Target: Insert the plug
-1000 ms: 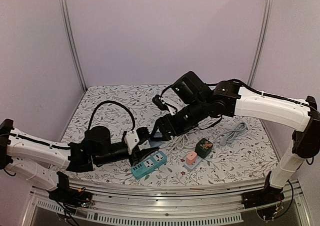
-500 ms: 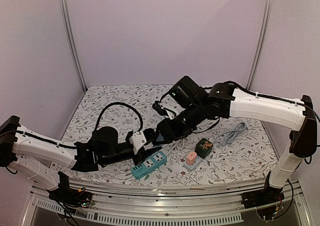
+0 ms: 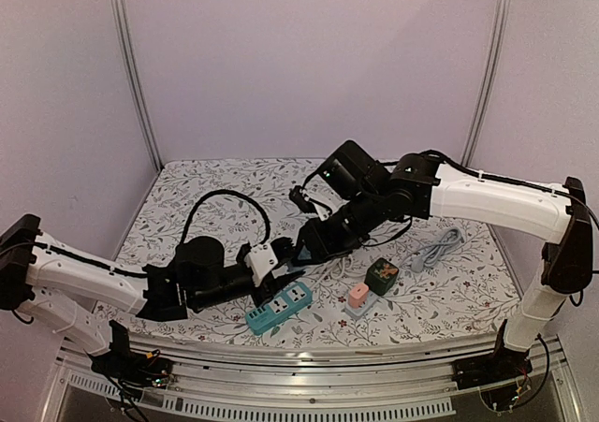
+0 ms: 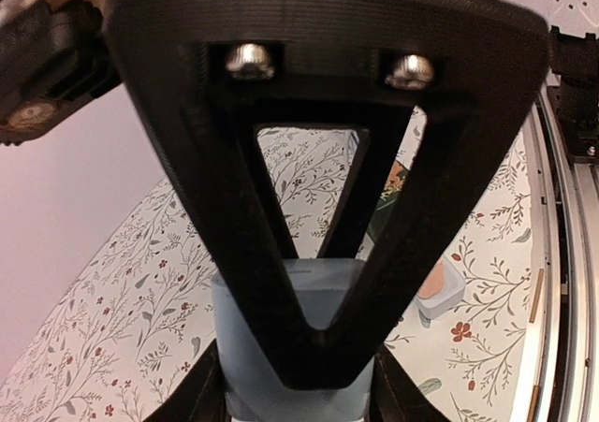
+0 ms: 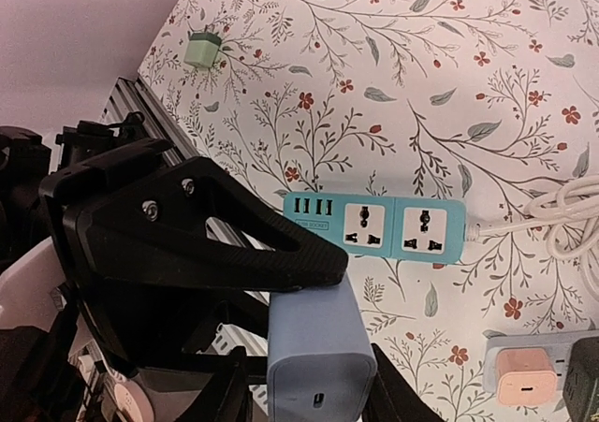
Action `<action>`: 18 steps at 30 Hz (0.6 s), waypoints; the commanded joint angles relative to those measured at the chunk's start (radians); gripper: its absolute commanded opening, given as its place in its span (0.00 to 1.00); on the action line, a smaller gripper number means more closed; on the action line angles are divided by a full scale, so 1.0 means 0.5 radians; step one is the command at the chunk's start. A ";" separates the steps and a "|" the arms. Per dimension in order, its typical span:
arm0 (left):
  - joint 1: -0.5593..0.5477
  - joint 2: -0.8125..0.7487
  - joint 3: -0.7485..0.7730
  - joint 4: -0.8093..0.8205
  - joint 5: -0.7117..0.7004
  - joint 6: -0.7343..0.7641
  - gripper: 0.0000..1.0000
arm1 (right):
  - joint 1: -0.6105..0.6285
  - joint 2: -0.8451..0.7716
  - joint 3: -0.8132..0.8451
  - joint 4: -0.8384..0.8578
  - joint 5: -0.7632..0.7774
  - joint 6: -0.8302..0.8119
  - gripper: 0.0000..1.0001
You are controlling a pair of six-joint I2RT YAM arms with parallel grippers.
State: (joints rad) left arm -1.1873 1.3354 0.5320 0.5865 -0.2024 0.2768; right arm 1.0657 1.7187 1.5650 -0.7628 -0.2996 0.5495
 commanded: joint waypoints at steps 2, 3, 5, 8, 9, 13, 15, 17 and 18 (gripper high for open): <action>-0.042 0.075 0.068 0.033 -0.097 0.037 0.00 | 0.008 0.038 0.045 -0.019 0.040 0.026 0.39; -0.047 0.089 0.073 0.036 -0.107 0.044 0.00 | 0.009 0.043 0.048 -0.020 0.045 0.031 0.39; -0.057 0.114 0.085 0.040 -0.128 0.056 0.00 | 0.010 0.056 0.051 -0.027 0.058 0.035 0.40; -0.067 0.146 0.095 0.051 -0.165 0.073 0.00 | 0.008 0.076 0.062 -0.051 0.070 0.028 0.34; -0.070 0.155 0.098 0.054 -0.175 0.077 0.00 | 0.007 0.083 0.064 -0.056 0.076 0.027 0.31; -0.085 0.164 0.089 0.077 -0.214 0.091 0.00 | 0.010 0.101 0.077 -0.072 0.068 0.018 0.12; -0.092 0.160 0.078 0.090 -0.240 0.088 0.00 | 0.010 0.118 0.087 -0.074 0.052 0.004 0.08; -0.092 0.153 0.068 0.091 -0.256 0.072 0.03 | 0.008 0.132 0.098 -0.080 0.026 -0.019 0.03; -0.092 0.147 0.063 0.089 -0.265 0.062 0.10 | 0.007 0.140 0.104 -0.083 0.020 -0.034 0.01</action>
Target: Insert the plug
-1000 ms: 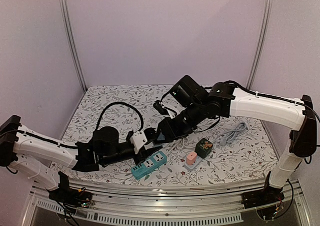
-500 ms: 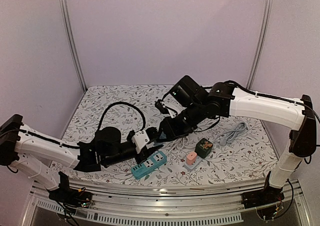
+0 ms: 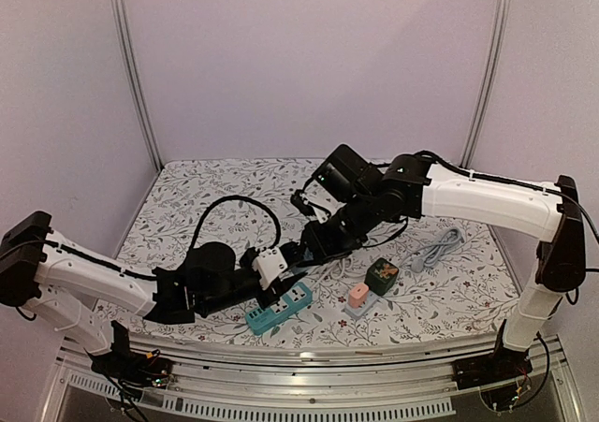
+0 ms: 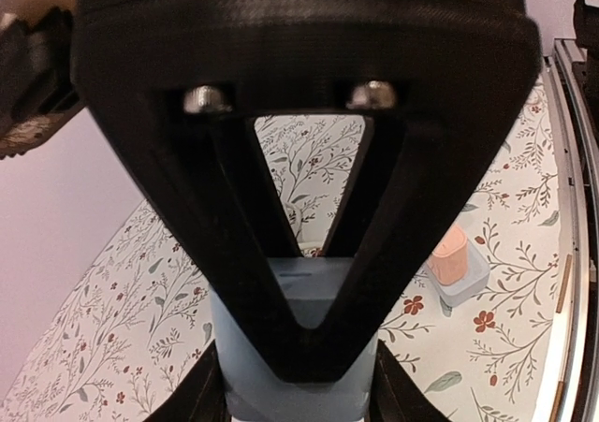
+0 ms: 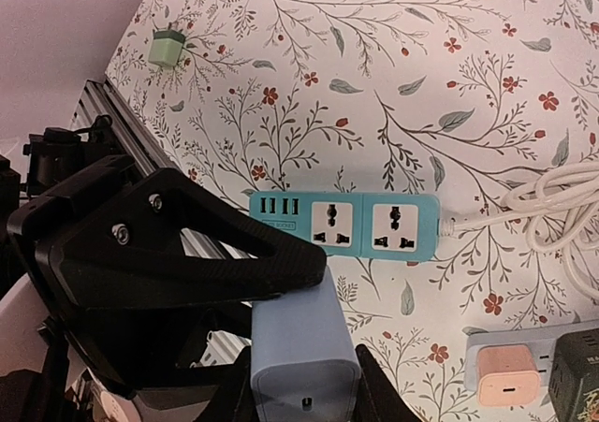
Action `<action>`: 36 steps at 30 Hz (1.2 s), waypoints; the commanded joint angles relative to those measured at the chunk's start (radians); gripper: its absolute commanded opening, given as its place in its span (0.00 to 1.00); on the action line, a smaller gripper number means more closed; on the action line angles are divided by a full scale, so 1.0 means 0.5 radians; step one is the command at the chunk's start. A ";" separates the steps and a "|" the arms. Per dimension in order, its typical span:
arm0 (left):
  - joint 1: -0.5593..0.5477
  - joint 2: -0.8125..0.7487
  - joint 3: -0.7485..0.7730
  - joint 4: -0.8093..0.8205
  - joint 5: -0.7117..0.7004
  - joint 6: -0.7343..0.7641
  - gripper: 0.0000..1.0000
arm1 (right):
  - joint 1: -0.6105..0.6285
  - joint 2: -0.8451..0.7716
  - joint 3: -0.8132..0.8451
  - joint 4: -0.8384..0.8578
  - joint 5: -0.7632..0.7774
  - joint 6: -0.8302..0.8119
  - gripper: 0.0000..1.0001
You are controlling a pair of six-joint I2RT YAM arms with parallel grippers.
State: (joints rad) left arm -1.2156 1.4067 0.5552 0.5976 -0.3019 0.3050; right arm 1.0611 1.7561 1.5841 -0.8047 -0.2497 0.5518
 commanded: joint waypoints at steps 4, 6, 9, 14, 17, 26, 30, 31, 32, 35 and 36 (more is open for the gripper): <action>-0.039 -0.033 -0.020 0.050 -0.083 -0.042 0.63 | 0.014 0.081 0.102 -0.049 -0.071 -0.107 0.00; -0.039 -0.066 -0.051 0.055 -0.088 -0.056 0.73 | 0.007 0.089 0.123 -0.075 -0.067 -0.160 0.00; -0.041 -0.135 -0.096 0.042 -0.087 -0.073 0.79 | -0.005 0.087 0.151 -0.110 -0.059 -0.266 0.00; -0.045 -0.297 -0.191 -0.025 -0.047 -0.151 0.89 | -0.008 0.061 0.184 -0.219 0.114 -0.567 0.00; -0.045 -0.429 -0.271 -0.055 -0.029 -0.215 0.89 | -0.007 0.062 0.186 -0.262 0.206 -0.773 0.00; -0.045 -0.797 -0.443 -0.201 -0.086 -0.445 0.88 | -0.005 0.059 0.239 -0.488 0.390 -1.448 0.00; -0.045 -0.875 -0.446 -0.341 -0.183 -0.598 0.88 | -0.007 0.052 0.301 -0.603 0.484 -1.647 0.00; -0.045 -0.889 -0.433 -0.393 -0.222 -0.641 0.88 | -0.008 0.052 0.312 -0.628 0.525 -1.691 0.00; -0.045 -0.900 -0.425 -0.441 -0.256 -0.675 0.88 | -0.008 0.050 0.323 -0.646 0.578 -1.722 0.00; -0.045 -0.936 -0.391 -0.585 -0.349 -0.760 0.87 | -0.007 0.048 0.332 -0.685 0.616 -1.860 0.00; -0.045 -0.954 -0.363 -0.672 -0.374 -0.794 0.87 | -0.006 0.047 0.332 -0.709 0.585 -1.936 0.00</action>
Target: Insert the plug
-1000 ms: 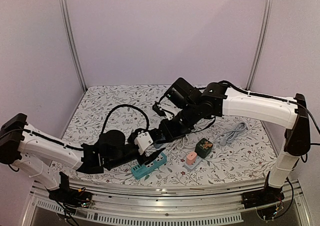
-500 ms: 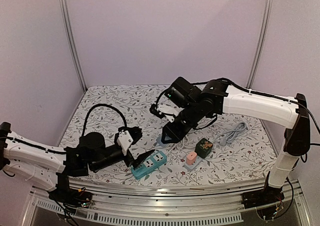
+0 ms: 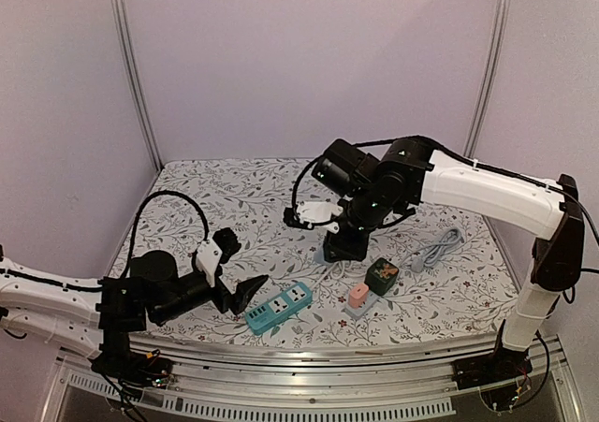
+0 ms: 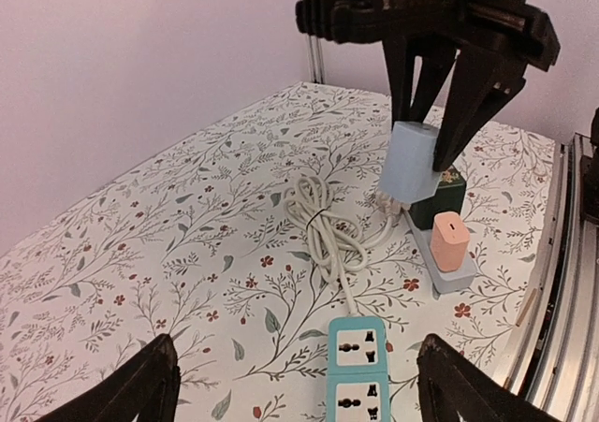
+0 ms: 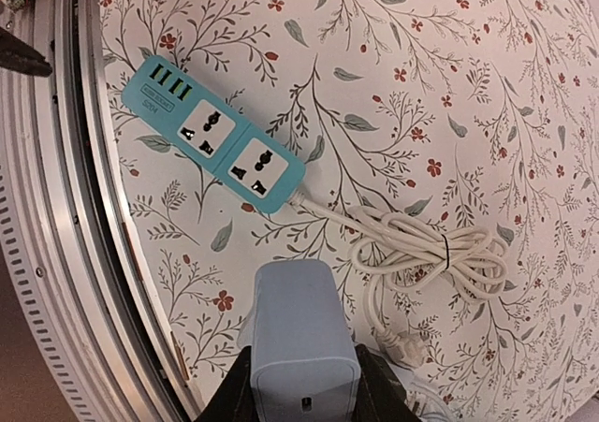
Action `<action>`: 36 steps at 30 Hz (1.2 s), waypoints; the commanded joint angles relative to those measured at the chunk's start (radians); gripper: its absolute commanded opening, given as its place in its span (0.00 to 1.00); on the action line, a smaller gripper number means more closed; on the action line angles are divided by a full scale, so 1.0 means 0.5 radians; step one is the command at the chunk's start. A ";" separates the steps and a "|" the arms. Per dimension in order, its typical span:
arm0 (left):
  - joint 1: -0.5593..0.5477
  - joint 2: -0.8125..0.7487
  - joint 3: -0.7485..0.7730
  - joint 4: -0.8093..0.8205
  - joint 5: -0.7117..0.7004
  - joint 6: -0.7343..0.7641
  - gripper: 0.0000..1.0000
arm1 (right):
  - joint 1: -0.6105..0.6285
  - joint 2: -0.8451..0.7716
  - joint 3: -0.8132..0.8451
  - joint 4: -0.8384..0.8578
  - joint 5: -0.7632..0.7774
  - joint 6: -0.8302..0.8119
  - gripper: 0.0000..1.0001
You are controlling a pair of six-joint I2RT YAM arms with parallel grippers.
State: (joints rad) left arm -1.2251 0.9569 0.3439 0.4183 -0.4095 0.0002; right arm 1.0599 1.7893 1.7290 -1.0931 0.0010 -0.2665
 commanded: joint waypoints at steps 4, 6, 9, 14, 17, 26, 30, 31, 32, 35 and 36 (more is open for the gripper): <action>-0.026 -0.131 0.126 -0.562 -0.279 -0.335 0.87 | -0.003 0.005 0.073 -0.240 -0.105 -0.540 0.00; -0.026 -0.168 0.136 -0.651 -0.305 -0.405 0.87 | -0.005 0.029 0.121 -0.282 -0.117 -0.612 0.00; -0.026 -0.204 0.179 -0.864 -0.367 -0.506 0.87 | -0.001 0.105 0.219 -0.390 -0.143 -0.674 0.00; -0.026 -0.229 0.313 -1.314 -0.465 -0.690 0.87 | -0.001 0.240 0.373 -0.577 -0.111 -0.808 0.00; -0.026 -0.262 0.323 -1.411 -0.468 -0.740 0.86 | 0.010 0.331 0.474 -0.646 -0.136 -0.884 0.00; -0.026 -0.369 0.339 -1.696 -0.443 -0.870 0.85 | 0.043 0.577 0.690 -0.696 -0.166 -1.038 0.00; -0.026 -0.447 0.306 -1.799 -0.440 -0.935 0.84 | 0.077 0.704 0.725 -0.694 -0.132 -1.092 0.00; -0.026 -0.475 0.289 -1.795 -0.422 -0.941 0.84 | 0.086 0.723 0.731 -0.683 -0.115 -1.118 0.00; -0.026 -0.496 0.282 -1.786 -0.401 -0.941 0.85 | 0.096 0.749 0.733 -0.669 -0.100 -1.135 0.00; -0.026 -0.559 0.266 -1.784 -0.396 -0.926 0.84 | 0.121 0.775 0.692 -0.594 -0.070 -1.206 0.00; -0.026 -0.576 0.262 -1.782 -0.401 -0.922 0.84 | 0.133 0.775 0.674 -0.572 -0.067 -1.245 0.00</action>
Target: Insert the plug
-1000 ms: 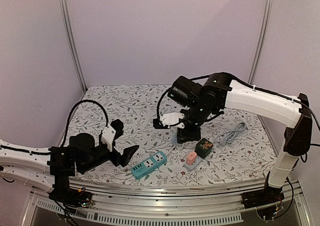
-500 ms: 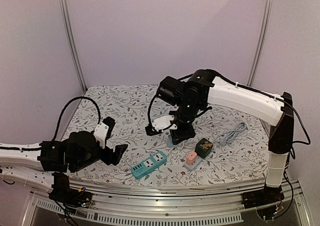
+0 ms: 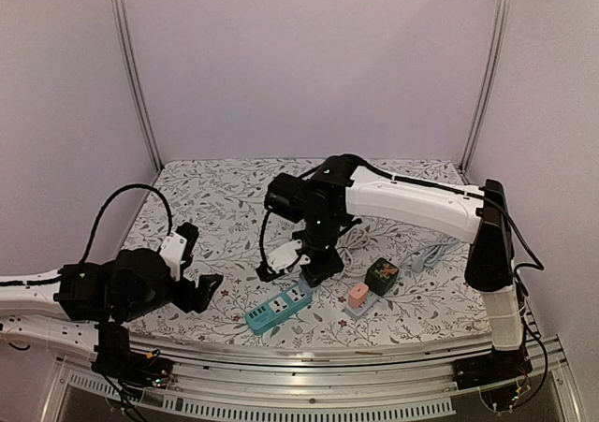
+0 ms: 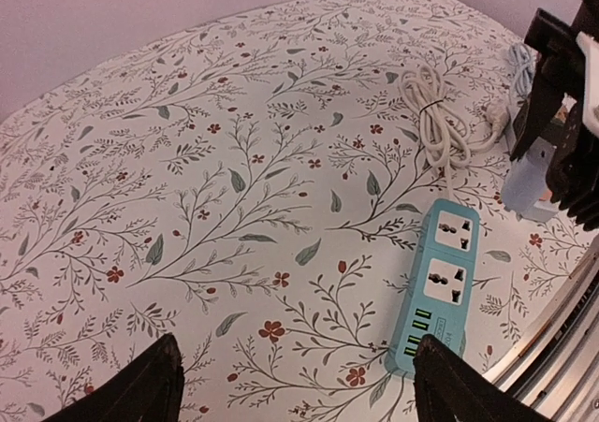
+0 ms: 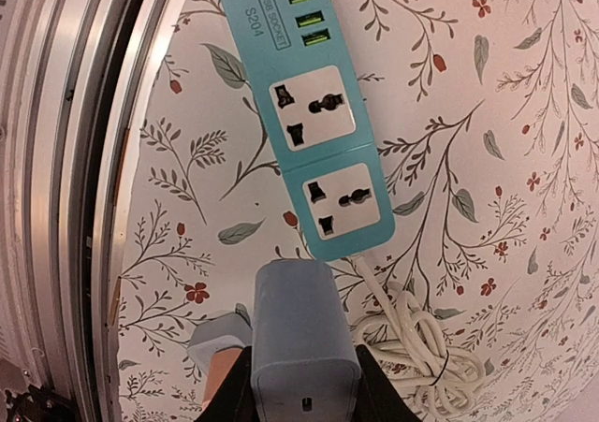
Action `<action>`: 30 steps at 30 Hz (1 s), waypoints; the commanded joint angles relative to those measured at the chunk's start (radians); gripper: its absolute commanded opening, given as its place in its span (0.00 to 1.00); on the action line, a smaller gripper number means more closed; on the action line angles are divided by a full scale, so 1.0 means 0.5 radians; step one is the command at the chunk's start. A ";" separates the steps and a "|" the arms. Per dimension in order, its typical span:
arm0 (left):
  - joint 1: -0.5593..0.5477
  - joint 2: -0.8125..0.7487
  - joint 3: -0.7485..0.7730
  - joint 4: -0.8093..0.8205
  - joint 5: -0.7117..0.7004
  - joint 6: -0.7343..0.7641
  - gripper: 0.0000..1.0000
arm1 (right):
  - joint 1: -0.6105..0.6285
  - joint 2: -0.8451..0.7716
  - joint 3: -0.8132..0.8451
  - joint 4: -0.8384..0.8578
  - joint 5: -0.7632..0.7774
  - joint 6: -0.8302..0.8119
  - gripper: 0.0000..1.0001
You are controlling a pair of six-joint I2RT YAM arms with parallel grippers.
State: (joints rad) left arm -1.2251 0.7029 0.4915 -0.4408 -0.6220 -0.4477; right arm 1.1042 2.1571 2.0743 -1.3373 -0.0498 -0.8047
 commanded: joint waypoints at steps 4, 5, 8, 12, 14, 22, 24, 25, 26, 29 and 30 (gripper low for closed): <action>-0.026 -0.137 -0.054 -0.060 0.042 -0.023 0.84 | 0.098 0.048 -0.062 -0.010 0.057 -0.335 0.00; -0.026 -0.157 -0.057 -0.060 0.047 -0.024 0.84 | 0.110 0.051 -0.069 0.011 0.066 -0.350 0.00; -0.026 -0.218 -0.071 -0.056 0.056 -0.020 0.85 | 0.133 0.058 -0.131 0.096 0.087 -0.437 0.00; -0.026 -0.274 -0.090 -0.046 0.069 -0.018 0.85 | 0.140 0.068 -0.158 0.166 0.181 -0.548 0.00; -0.026 -0.282 -0.091 -0.051 0.065 -0.017 0.85 | 0.139 0.086 -0.148 0.185 0.181 -0.582 0.00; -0.026 -0.272 -0.093 -0.048 0.057 -0.035 0.88 | 0.124 0.123 -0.124 0.225 0.200 -0.681 0.00; -0.026 -0.268 -0.091 -0.054 0.030 -0.055 0.97 | 0.107 0.137 -0.118 0.227 0.162 -0.693 0.00; -0.026 -0.269 -0.088 -0.059 0.025 -0.058 0.99 | 0.101 0.137 -0.118 0.234 0.152 -0.701 0.00; -0.026 -0.273 -0.088 -0.061 0.023 -0.061 0.99 | 0.097 0.137 -0.118 0.242 0.147 -0.706 0.00; -0.026 -0.308 -0.090 -0.069 0.020 -0.065 0.99 | 0.085 0.154 -0.111 0.248 0.157 -0.723 0.00; -0.026 -0.321 -0.098 -0.066 0.019 -0.065 0.99 | 0.084 0.166 -0.105 0.249 0.158 -0.726 0.00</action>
State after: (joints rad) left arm -1.2255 0.5777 0.4587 -0.4519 -0.6018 -0.4694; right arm 1.1580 2.2078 2.0018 -1.2247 0.0429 -1.1328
